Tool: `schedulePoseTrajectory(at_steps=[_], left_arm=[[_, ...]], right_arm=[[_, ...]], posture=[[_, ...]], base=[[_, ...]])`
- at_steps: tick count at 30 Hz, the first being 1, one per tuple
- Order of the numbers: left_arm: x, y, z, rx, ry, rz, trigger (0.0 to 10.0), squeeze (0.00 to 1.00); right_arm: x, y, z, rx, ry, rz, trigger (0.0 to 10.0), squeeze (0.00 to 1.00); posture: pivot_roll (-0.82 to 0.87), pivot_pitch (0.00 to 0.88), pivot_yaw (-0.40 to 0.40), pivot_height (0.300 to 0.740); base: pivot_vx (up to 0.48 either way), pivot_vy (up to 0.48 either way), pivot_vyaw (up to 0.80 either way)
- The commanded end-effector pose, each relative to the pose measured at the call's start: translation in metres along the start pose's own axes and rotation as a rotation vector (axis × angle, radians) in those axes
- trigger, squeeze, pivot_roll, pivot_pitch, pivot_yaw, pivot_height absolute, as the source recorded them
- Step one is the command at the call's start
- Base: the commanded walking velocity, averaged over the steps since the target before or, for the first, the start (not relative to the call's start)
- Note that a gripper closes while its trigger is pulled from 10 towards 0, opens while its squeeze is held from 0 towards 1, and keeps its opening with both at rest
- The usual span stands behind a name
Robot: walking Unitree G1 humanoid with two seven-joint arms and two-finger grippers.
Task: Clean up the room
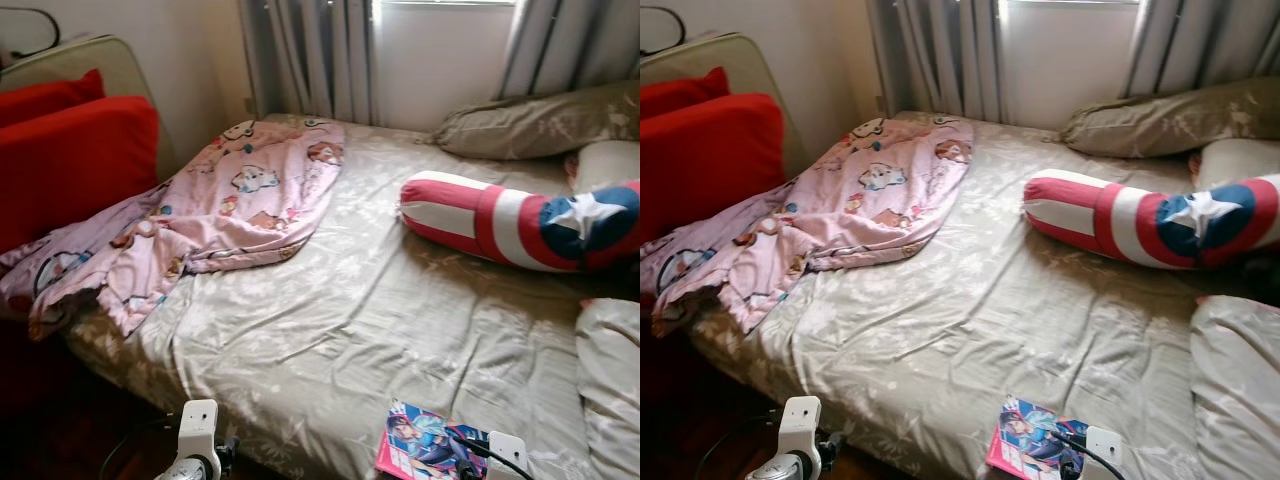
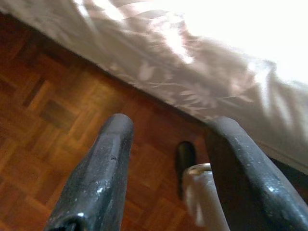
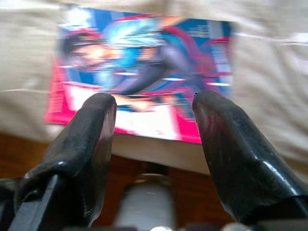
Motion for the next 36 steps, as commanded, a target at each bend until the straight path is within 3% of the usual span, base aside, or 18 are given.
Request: schedulePoseTrajectory(at_steps=[1,8,20,36], left_arm=[[-0.001,0.001,-0.006,0.01,0.0,-0.015,10.0,0.0],[-0.003,0.002,-0.013,0.022,0.004,-0.024,10.0,0.0],[-0.007,0.001,-0.004,0.018,0.015,-0.029,10.0,0.0],[-0.006,0.001,0.0,0.015,0.022,-0.026,10.0,0.0]], right_arm=[[-0.004,0.001,-0.001,0.001,-0.006,-0.018,10.0,0.0],[-0.006,0.001,0.002,-0.005,-0.011,-0.028,10.0,0.0],[-0.006,0.001,0.002,0.01,0.013,-0.028,10.0,0.0],[-0.012,0.004,0.016,0.004,0.034,-0.046,10.0,0.0]], posture=[[0.02,0.001,0.056,0.74],[0.02,0.01,0.053,0.74],[0.03,0.021,0.048,0.74],[0.04,0.037,0.044,0.74]], base=[[0.0,0.311,0.0],[0.0,0.361,0.0],[0.0,0.363,0.0],[0.0,0.359,0.0]])
Point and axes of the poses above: a point about 5 cm out from each wrist's last joint towards the gripper, its own y axis pointing back from the gripper into the wrist, its own x axis along the axis of the wrist's last joint, z = x × y, the point moved 1 cm from there along -y, pointing out of the wrist towards the gripper, and after that the axes turned 2 degrees about y, right-handed, at the moved point
